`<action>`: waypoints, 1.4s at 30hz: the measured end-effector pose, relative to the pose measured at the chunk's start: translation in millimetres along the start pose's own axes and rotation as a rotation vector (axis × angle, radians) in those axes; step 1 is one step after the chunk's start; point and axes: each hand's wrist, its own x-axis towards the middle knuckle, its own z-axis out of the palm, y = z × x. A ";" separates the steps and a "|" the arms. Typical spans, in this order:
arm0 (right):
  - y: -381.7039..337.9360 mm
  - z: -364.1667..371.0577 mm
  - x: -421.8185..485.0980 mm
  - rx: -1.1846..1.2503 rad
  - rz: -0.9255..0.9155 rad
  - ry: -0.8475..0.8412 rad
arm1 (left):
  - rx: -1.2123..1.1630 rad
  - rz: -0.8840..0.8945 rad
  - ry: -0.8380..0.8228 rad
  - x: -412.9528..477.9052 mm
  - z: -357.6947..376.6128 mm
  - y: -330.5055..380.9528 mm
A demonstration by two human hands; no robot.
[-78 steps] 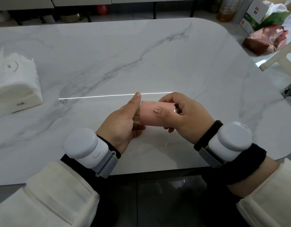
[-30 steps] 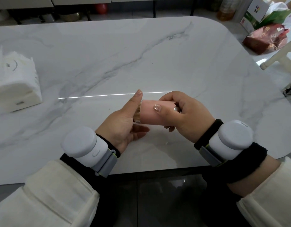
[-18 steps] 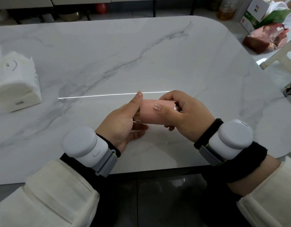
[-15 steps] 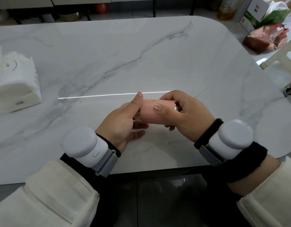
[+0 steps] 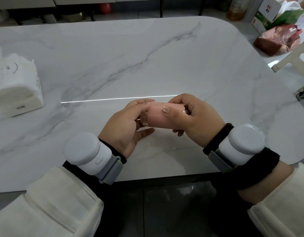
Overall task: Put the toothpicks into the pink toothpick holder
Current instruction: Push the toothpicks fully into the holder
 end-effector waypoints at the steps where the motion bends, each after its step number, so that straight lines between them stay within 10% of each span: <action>1: 0.1 0.0 -0.1 -0.001 -0.001 0.001 | -0.003 0.002 -0.010 0.3 -0.1 0.1; 42: -2.1 -2.4 -0.1 -0.013 0.000 0.027 | -0.076 0.054 -0.030 3.8 -0.2 -7.4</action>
